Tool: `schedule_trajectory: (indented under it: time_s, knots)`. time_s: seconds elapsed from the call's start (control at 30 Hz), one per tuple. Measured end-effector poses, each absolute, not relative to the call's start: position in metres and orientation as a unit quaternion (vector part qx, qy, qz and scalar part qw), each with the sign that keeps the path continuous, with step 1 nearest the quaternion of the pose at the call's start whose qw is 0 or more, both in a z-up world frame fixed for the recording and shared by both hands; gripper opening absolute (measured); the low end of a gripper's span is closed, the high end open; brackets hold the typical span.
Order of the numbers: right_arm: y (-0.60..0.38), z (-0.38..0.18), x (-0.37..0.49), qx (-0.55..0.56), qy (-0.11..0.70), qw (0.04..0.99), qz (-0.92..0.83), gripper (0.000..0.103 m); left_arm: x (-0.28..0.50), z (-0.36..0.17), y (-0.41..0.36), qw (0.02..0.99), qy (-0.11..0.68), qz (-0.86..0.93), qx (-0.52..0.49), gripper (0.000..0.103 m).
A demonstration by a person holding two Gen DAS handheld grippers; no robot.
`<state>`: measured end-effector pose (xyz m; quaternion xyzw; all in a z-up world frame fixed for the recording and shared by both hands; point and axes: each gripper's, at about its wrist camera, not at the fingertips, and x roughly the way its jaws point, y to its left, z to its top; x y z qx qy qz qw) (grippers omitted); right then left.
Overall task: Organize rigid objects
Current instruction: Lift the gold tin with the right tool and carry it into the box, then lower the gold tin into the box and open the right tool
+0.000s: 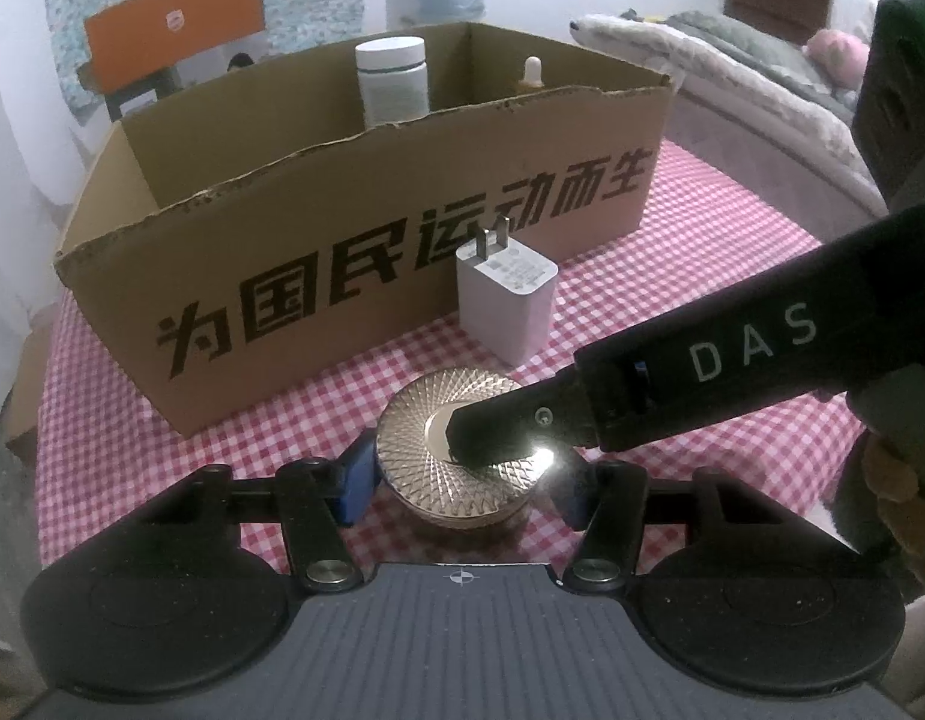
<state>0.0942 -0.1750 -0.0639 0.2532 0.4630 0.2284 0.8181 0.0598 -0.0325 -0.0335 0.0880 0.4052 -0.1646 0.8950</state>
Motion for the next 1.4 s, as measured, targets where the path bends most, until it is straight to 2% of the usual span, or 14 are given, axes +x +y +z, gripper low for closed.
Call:
schedule_trajectory:
  time_s: [0.3, 0.6, 0.83, 1.1, 1.4]
  knots:
    - [-0.177, -0.044, 0.081, 0.247, 0.448, 0.826, 0.235, 0.040, 0.041, -0.008, -0.031, 0.907, 0.376, -0.168, 0.091, 0.057]
    - [-0.182, 0.019, 0.073, 0.230, 0.381, 0.857, 0.260, 0.041, 0.040, 0.049, -0.032, 0.933, 0.306, -0.165, 0.091, 0.057]
    - [-0.190, 0.069, 0.089, 0.204, 0.325, 0.883, 0.269, 0.041, 0.071, 0.080, -0.045, 0.944, 0.264, -0.171, 0.099, 0.057]
    - [-0.213, 0.075, 0.145, 0.198, 0.341, 0.885, 0.247, 0.041, 0.142, 0.069, -0.060, 0.928, 0.305, -0.198, 0.080, 0.057]
    - [-0.232, 0.032, 0.222, 0.188, 0.420, 0.864, 0.203, 0.041, 0.221, 0.026, -0.073, 0.886, 0.408, -0.214, 0.052, 0.057]
